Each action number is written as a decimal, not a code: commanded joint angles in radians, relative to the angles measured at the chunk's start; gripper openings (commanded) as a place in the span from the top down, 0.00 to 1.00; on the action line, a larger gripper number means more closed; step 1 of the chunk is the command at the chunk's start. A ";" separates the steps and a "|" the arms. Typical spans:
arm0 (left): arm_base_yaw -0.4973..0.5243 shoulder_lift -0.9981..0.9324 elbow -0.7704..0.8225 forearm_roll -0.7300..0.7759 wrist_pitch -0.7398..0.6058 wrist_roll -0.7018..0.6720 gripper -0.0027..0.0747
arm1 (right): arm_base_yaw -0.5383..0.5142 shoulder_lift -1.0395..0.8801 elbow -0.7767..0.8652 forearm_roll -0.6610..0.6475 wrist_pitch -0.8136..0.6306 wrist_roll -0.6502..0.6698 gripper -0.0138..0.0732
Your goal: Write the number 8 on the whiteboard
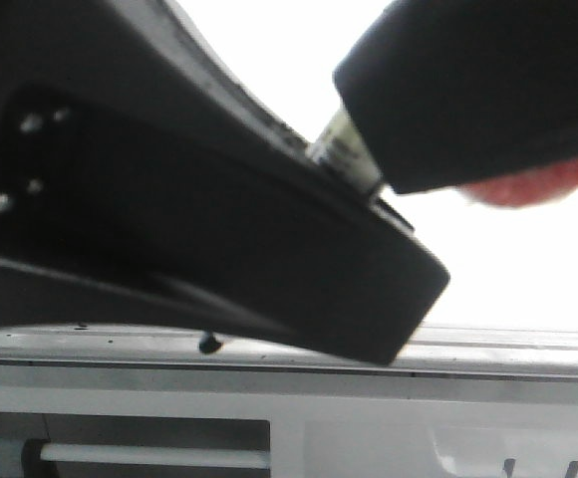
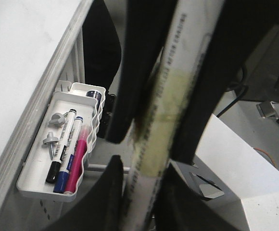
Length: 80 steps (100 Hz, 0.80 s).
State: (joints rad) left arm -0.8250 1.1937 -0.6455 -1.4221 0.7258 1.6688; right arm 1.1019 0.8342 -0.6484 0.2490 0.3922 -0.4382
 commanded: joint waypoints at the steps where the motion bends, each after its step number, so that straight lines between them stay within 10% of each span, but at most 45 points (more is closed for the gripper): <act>1: 0.002 -0.018 -0.031 -0.077 -0.028 -0.038 0.99 | 0.000 -0.002 -0.028 0.006 -0.056 -0.009 0.89; 12: 0.002 -0.018 -0.031 -0.077 -0.028 -0.038 0.99 | 0.000 -0.002 -0.028 0.008 -0.073 -0.009 0.81; 38: 0.002 -0.018 -0.009 -0.087 -0.028 -0.038 0.99 | -0.049 -0.047 -0.028 0.006 -0.067 -0.009 0.21; 80: 0.002 -0.018 0.072 -0.323 -0.162 -0.038 0.99 | -0.303 -0.341 -0.028 0.002 -0.006 -0.009 0.49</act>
State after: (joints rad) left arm -0.8232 1.1937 -0.5514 -1.6707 0.5529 1.6407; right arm 0.8389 0.5336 -0.6484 0.2502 0.4164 -0.4404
